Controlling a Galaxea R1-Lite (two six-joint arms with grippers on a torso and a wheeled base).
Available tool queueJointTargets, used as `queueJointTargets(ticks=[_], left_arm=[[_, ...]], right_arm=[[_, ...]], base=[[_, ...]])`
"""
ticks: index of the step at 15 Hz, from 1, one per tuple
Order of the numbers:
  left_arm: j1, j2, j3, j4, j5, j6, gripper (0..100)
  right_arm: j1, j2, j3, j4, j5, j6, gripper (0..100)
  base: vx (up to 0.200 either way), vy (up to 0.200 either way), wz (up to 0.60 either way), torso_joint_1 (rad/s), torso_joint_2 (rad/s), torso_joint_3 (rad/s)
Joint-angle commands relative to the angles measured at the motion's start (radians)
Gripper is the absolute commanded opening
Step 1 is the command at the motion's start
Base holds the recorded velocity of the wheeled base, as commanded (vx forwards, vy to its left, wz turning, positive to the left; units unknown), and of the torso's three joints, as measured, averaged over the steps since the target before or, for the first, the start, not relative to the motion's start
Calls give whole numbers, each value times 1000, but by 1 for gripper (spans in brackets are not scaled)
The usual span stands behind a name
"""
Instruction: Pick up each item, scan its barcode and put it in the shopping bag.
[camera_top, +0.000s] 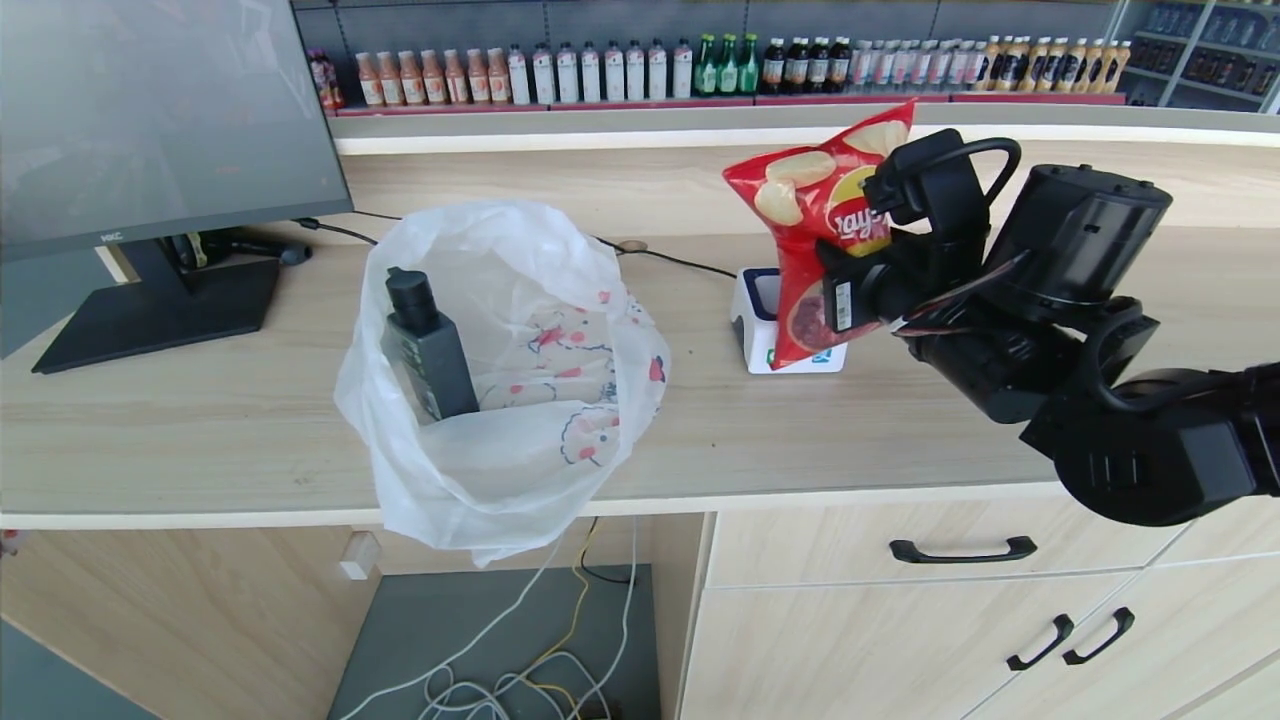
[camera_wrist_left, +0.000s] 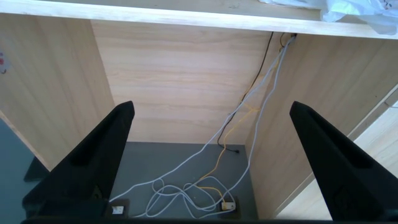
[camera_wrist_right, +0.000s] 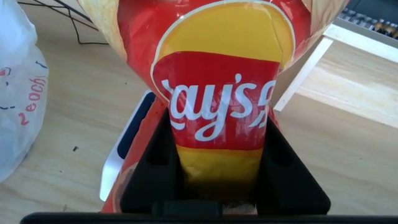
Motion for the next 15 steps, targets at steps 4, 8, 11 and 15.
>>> queueJointTargets(ticks=[4,8,11,15], left_arm=[[-1,0,0,0,0,0,100],[0,0,0,0,0,0,100],[0,0,0,0,0,0,100],[0,0,0,0,0,0,100]], right_arm=[[-2,7,0,3,0,-1,0],[-2,8,0,1,0,-1,0],[-2,10,0,3,0,-1,0],[-2,10,-2,1,0,4,0]], base=[[0,0,0,0,0,0],[0,0,0,0,0,0],[0,0,0,0,0,0],[0,0,0,0,0,0]])
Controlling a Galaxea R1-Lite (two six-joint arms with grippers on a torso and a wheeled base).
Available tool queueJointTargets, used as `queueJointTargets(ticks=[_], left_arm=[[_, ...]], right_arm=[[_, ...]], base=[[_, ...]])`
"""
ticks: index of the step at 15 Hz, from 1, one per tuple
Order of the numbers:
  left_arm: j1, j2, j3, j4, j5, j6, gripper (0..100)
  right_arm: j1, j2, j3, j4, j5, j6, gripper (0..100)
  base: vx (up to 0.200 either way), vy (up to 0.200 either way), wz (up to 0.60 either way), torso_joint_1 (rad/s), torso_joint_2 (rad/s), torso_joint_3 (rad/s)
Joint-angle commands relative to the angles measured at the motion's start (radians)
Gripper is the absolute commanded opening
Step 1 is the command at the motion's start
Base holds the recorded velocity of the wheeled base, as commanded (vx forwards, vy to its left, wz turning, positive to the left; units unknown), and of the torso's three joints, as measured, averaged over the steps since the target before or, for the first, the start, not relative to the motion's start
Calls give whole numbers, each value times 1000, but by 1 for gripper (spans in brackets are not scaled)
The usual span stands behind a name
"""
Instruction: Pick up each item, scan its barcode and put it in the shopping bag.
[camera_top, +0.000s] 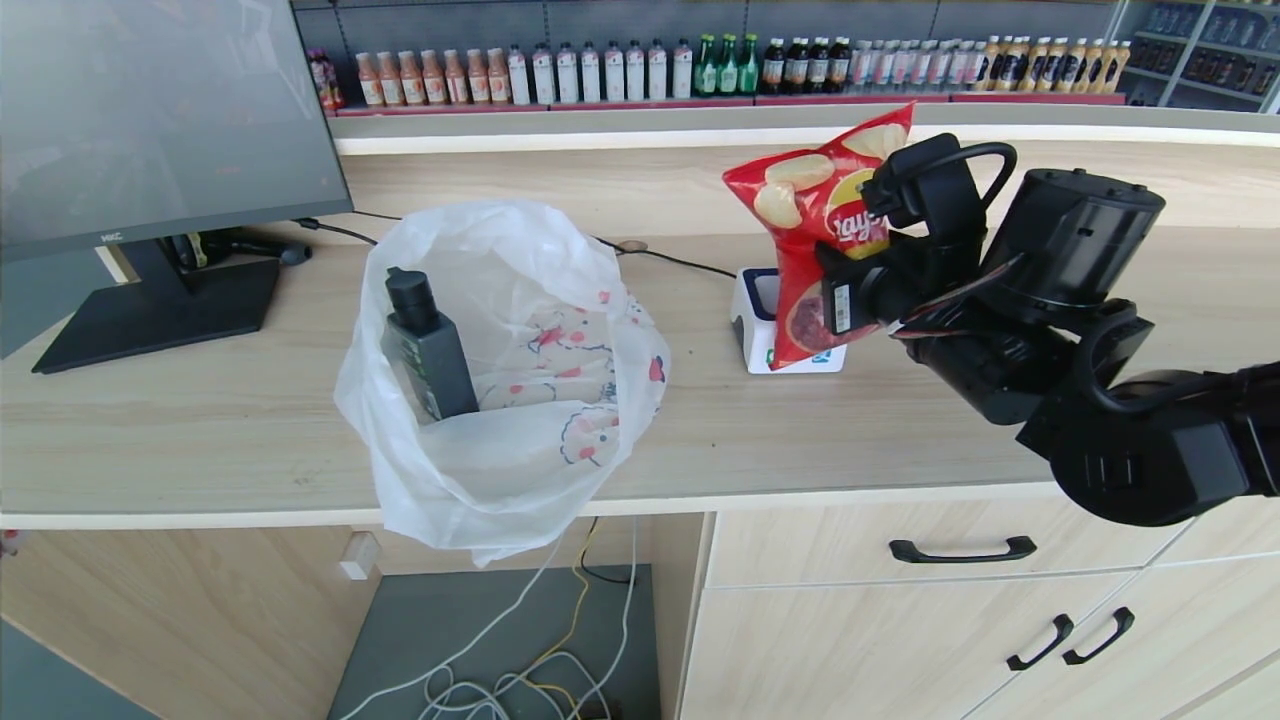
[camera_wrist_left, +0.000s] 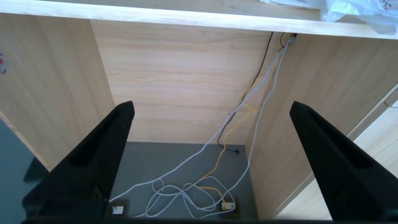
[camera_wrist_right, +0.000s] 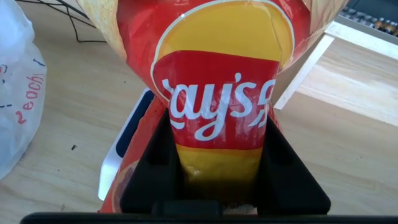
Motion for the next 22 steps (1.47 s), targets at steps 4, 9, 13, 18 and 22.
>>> queueJointTargets(ticks=[4,9,13,18,22], left_arm=[[1,0,0,0,0,0,100],[1,0,0,0,0,0,100],[1,0,0,0,0,0,100],[1,0,0,0,0,0,100],[1,0,0,0,0,0,100]], right_arm=[[1,-2,-1,-2,0,0,0],[1,-22,-6,-5,0,1,0],[4,-52,-4,-5,1,1,0],[14,-115,10,-5,0,29,0],[60,-227,135,-33,0,49,0]], base=[[0,0,0,0,0,0],[0,0,0,0,0,0],[0,0,0,0,0,0],[0,0,0,0,0,0],[0,0,0,0,0,0]])
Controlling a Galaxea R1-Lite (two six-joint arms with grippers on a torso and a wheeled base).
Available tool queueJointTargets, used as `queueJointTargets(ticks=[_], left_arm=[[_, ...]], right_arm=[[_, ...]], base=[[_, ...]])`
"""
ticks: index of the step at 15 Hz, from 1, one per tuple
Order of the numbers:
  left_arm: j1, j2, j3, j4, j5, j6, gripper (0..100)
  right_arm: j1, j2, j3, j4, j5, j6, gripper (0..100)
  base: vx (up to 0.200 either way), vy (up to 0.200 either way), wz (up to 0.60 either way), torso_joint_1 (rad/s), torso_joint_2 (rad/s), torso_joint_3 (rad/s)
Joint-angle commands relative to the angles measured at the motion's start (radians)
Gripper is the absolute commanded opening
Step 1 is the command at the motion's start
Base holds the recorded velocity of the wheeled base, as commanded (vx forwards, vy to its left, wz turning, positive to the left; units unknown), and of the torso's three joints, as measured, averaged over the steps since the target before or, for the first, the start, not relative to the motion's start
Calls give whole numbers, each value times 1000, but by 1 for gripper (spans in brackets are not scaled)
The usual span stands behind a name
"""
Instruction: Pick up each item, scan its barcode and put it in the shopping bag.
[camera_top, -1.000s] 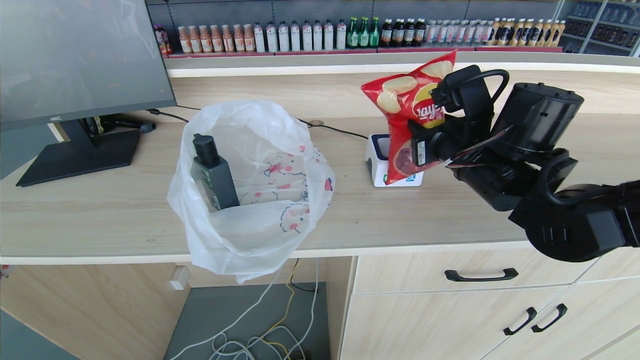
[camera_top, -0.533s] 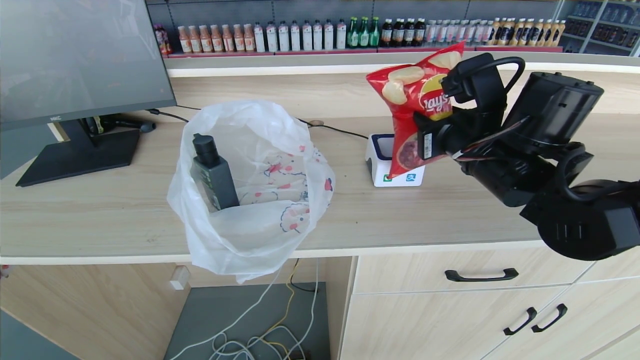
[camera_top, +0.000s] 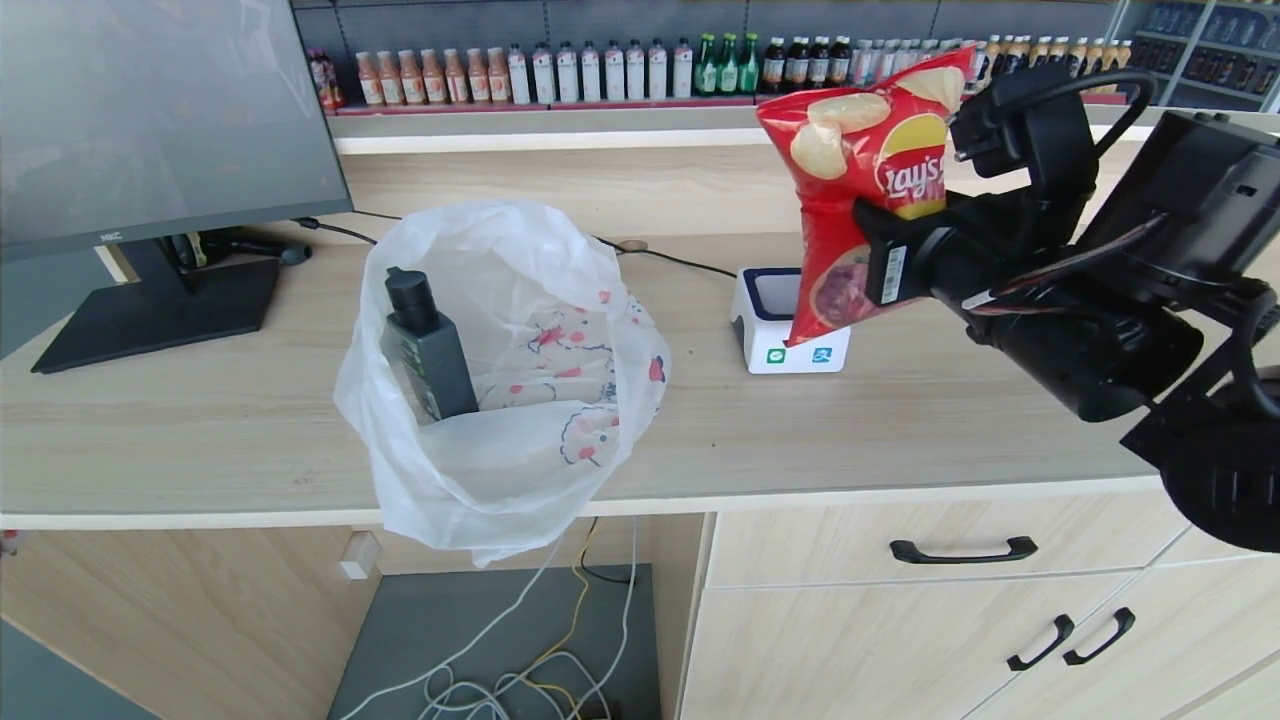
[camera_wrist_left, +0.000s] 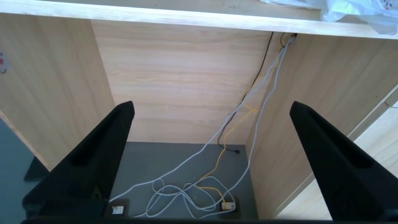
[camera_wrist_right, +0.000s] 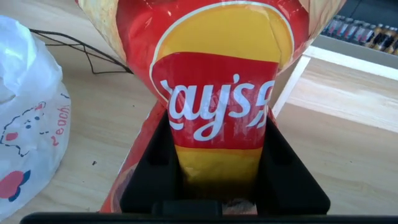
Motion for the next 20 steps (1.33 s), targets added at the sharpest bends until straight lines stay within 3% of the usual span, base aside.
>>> queueJointTargets(ticks=[1,8,15,17,20], left_arm=[[0,0,0,0,0,0,100],[0,0,0,0,0,0,100],[0,0,0,0,0,0,100],[0,0,0,0,0,0,100],[0,0,0,0,0,0,100]], right_arm=[[43,-87,91,-51,0,16,0],[198,-90,343,-466,-1,38,0],[230,-84,435,-650,-1,73,0],[232,-97,499,-664,-3,82,0],[236,-98,496,-664,-3,124,0]], base=[[0,0,0,0,0,0],[0,0,0,0,0,0],[0,0,0,0,0,0],[0,0,0,0,0,0],[0,0,0,0,0,0]])
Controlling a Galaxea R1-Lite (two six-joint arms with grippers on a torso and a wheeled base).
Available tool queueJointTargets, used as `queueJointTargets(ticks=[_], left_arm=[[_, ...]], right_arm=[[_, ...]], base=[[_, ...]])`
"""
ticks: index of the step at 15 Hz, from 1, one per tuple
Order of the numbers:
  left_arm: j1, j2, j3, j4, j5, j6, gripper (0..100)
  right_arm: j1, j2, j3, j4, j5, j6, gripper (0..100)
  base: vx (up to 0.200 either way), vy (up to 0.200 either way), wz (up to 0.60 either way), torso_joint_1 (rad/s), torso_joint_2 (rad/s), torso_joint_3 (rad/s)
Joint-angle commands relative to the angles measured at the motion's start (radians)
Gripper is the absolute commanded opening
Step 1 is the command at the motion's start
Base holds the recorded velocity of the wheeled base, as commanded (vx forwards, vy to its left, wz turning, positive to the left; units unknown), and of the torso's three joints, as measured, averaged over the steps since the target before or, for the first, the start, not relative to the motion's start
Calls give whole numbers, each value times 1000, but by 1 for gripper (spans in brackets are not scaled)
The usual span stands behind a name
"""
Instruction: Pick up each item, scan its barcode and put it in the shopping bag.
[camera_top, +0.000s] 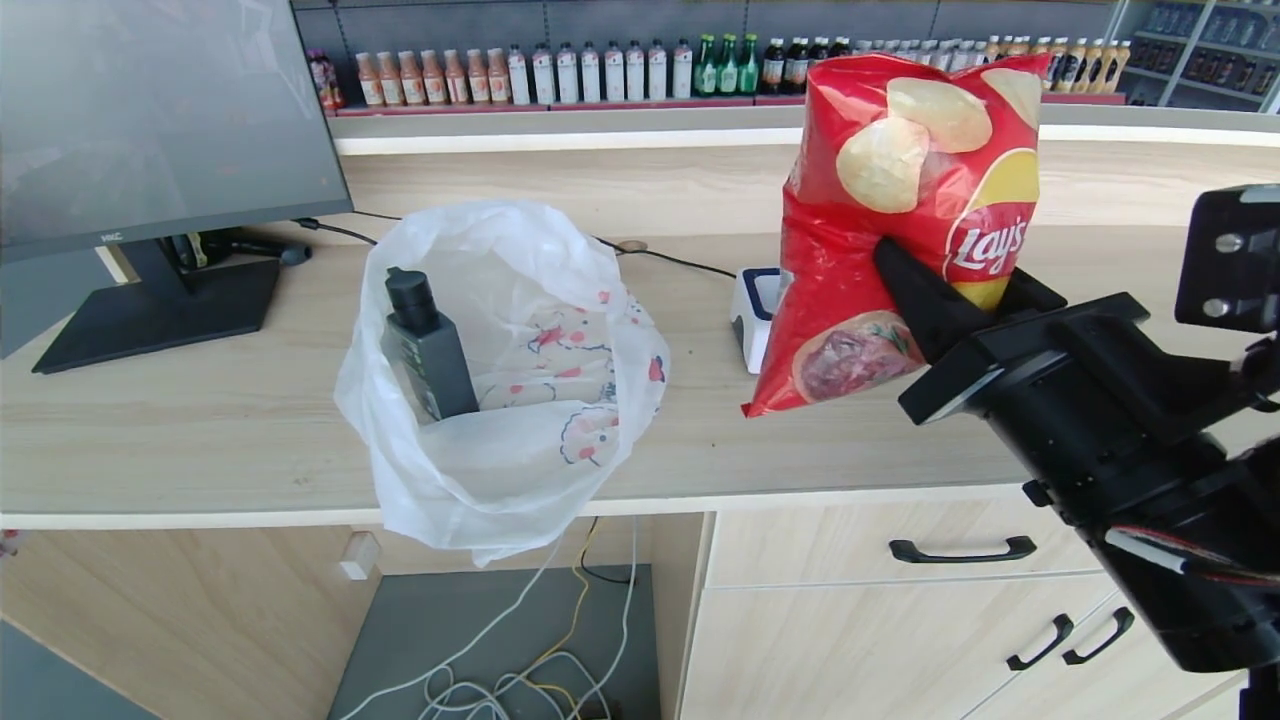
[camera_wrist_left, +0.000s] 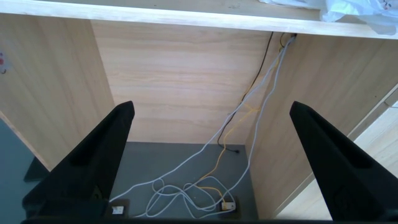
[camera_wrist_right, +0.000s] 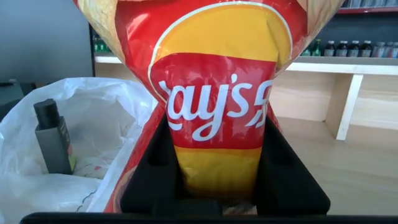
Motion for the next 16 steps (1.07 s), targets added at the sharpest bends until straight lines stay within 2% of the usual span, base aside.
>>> queueJointTargets(ticks=[1,3,16], left_arm=[[0,0,0,0,0,0,100],[0,0,0,0,0,-2,100],[0,0,0,0,0,0,100]], right_arm=[[4,-4,11,0,5,20,0],[-38,-11,-10,0,25,70,0],[-52,-16,-24,0,19,98,0]], base=[[0,0,0,0,0,0],[0,200,0,2,2,2],[0,200,0,2,5,4]])
